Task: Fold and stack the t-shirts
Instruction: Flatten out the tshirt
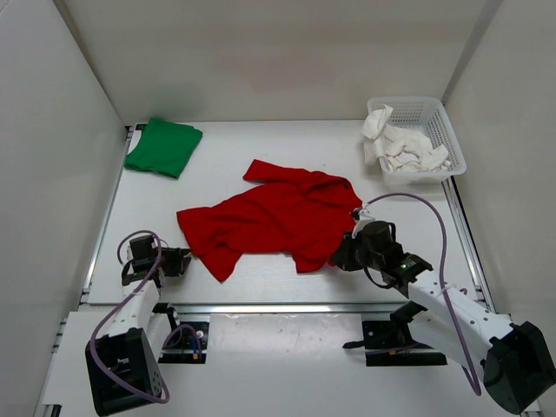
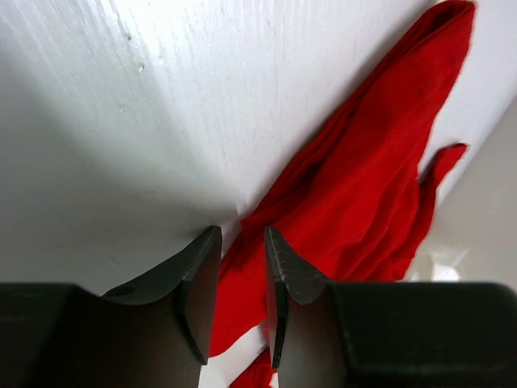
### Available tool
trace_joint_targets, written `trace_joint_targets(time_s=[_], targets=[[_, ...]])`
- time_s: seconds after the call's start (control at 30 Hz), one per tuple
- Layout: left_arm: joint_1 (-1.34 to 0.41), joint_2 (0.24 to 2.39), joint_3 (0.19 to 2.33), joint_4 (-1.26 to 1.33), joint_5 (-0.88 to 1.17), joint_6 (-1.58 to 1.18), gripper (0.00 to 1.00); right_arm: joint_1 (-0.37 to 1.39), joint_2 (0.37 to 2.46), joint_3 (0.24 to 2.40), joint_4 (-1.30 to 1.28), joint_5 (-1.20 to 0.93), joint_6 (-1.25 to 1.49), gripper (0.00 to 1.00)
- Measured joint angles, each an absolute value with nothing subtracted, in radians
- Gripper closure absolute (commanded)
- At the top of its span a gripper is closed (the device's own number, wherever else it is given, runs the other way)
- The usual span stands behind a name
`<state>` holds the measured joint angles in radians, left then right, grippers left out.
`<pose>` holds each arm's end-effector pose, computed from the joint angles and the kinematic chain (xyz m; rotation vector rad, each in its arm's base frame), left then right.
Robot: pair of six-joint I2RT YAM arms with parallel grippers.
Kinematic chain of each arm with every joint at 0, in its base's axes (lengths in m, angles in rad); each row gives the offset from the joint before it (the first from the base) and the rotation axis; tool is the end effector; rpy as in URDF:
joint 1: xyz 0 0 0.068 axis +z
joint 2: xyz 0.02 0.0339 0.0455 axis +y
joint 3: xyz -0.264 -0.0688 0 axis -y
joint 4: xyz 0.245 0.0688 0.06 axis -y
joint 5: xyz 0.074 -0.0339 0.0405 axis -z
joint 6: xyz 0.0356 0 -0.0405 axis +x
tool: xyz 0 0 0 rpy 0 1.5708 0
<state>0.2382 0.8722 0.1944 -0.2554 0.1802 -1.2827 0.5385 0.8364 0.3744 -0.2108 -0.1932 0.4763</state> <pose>0.1410 0.0277 0.1212 -1.7391 1.9408 -0.6328 0.1462 0.0953 0.1861 -0.1819 2.3346 0.7457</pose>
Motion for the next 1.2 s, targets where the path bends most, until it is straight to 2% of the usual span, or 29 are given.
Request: trace_joint_targets(time_s=[0.17,0.3,0.43,0.5,0.67,0.77,0.9,1.0,1.07,1.1,1.17,1.2], targets=[[0.259,0.845,0.127,-0.147,0.208,-1.348,0.59,0.540,0.859,0.374,-0.189,-0.216,0.470,0.99],[0.239,0.846,0.088,-0.062,0.208,-1.399,0.65,0.564,0.859,0.374,-0.175,-0.216,0.471,1.00],[0.128,0.852,0.067,-0.007,0.153,-1.464,0.83,0.575,0.858,0.374,-0.170,-0.218,0.471,1.00],[0.100,0.853,0.060,-0.003,0.138,-1.474,1.00,0.577,0.853,0.374,-0.174,-0.212,0.471,1.00],[0.159,0.874,0.061,0.017,0.142,-1.442,1.00,0.539,0.806,0.374,-0.186,-0.223,0.471,1.00],[0.227,0.958,0.149,-0.028,0.144,-1.351,1.00,0.499,0.756,0.374,-0.204,-0.222,0.471,1.00],[0.279,1.139,0.488,-0.183,0.117,-1.151,1.00,0.400,0.681,0.387,-0.273,-0.231,0.470,1.00],[0.285,1.241,0.832,-0.274,0.090,-0.987,1.00,0.311,0.616,0.419,-0.338,-0.253,0.470,1.00],[0.275,1.232,0.943,-0.264,0.061,-0.896,0.91,0.291,0.578,0.435,-0.356,-0.276,0.472,1.00],[0.270,1.193,0.941,-0.247,0.050,-0.855,0.81,0.303,0.564,0.434,-0.360,-0.289,0.478,1.00],[0.265,1.094,0.857,-0.230,0.039,-0.804,0.73,0.366,0.534,0.415,-0.363,-0.287,0.501,1.00],[0.271,1.039,0.787,-0.230,0.035,-0.788,0.65,0.429,0.524,0.391,-0.364,-0.275,0.525,1.00]])
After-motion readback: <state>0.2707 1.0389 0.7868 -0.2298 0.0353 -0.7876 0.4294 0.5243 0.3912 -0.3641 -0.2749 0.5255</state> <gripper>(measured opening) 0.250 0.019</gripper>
